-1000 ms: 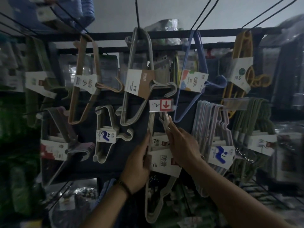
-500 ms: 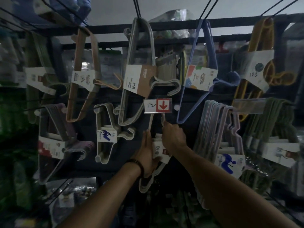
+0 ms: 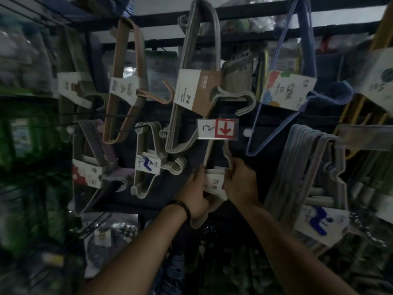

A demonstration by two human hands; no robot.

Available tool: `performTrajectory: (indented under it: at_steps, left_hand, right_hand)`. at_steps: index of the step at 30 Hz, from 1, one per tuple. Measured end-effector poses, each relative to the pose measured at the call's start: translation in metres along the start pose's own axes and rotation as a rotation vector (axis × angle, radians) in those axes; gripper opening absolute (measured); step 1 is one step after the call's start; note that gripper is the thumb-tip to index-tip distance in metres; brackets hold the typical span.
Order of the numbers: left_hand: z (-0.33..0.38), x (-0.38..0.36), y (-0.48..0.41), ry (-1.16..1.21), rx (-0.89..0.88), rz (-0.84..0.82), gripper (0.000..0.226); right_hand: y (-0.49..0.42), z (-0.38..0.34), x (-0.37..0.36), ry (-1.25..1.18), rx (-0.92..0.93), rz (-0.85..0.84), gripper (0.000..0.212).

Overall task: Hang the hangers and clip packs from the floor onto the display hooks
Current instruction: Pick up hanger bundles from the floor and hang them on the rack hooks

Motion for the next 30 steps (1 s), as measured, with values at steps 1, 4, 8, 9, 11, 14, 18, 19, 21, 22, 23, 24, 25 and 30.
performTrajectory:
  at_steps: [1,4,8,9,11,14,18,19,21,22,23,24,25,30]
  left_hand:
    - [0.003,0.008,0.015,-0.004,-0.013,0.017,0.09]
    - [-0.004,0.025,0.086,-0.069,-0.035,0.016,0.048]
    - [-0.05,0.031,0.208,-0.136,0.105,-0.015,0.028]
    - [-0.065,0.03,0.243,-0.118,0.173,-0.064,0.025]
    - [-0.095,0.026,0.321,-0.129,0.297,-0.157,0.023]
    - [-0.134,0.022,0.442,-0.104,0.472,-0.182,0.024]
    - [-0.177,0.019,0.599,-0.025,0.718,-0.239,0.037]
    - [-0.183,0.018,0.637,0.006,0.772,-0.266,0.037]
    - [-0.192,0.017,0.707,0.05,0.89,-0.288,0.039]
    - [-0.196,0.016,0.74,0.066,0.955,-0.287,0.044]
    - [-0.197,0.017,0.767,0.077,1.006,-0.295,0.048]
    - [-0.199,0.017,0.791,0.082,1.048,-0.299,0.05]
    - [-0.2,0.02,0.811,0.075,1.075,-0.295,0.048]
    - [-0.226,0.033,0.869,0.112,1.229,-0.312,0.032]
  right_hand:
    - [0.018,-0.002,0.001,-0.002,0.019,-0.012,0.034]
    - [0.083,-0.011,-0.006,0.052,0.083,-0.071,0.039]
    - [0.176,-0.019,-0.034,0.093,0.172,-0.213,0.013]
    - [0.206,-0.024,-0.045,0.114,0.186,-0.29,0.011]
    - [0.272,-0.033,-0.073,0.125,0.179,-0.504,0.02]
    - [0.377,-0.049,-0.118,0.065,0.165,-0.826,0.018]
    - [0.522,-0.067,-0.169,0.114,0.296,-1.187,0.021]
    - [0.558,-0.068,-0.179,0.111,0.292,-1.255,0.024]
    - [0.619,-0.071,-0.193,0.113,0.295,-1.361,0.037]
    - [0.646,-0.071,-0.2,0.12,0.294,-1.414,0.042]
    - [0.67,-0.07,-0.206,0.128,0.28,-1.467,0.044]
    - [0.691,-0.071,-0.212,0.135,0.272,-1.51,0.045]
    - [0.708,-0.073,-0.219,0.142,0.274,-1.535,0.047]
    - [0.756,-0.09,-0.261,0.189,0.224,-1.582,0.026]
Point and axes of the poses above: each hand's wrist, its own y-axis away from the middle knuckle, its own x-axis out of the back of the hand, z = x × y, the point moved 4 cm from there along -y, towards the middle knuckle, and after that the axes turned 7 degrees about -x, right-handed, at the moved point
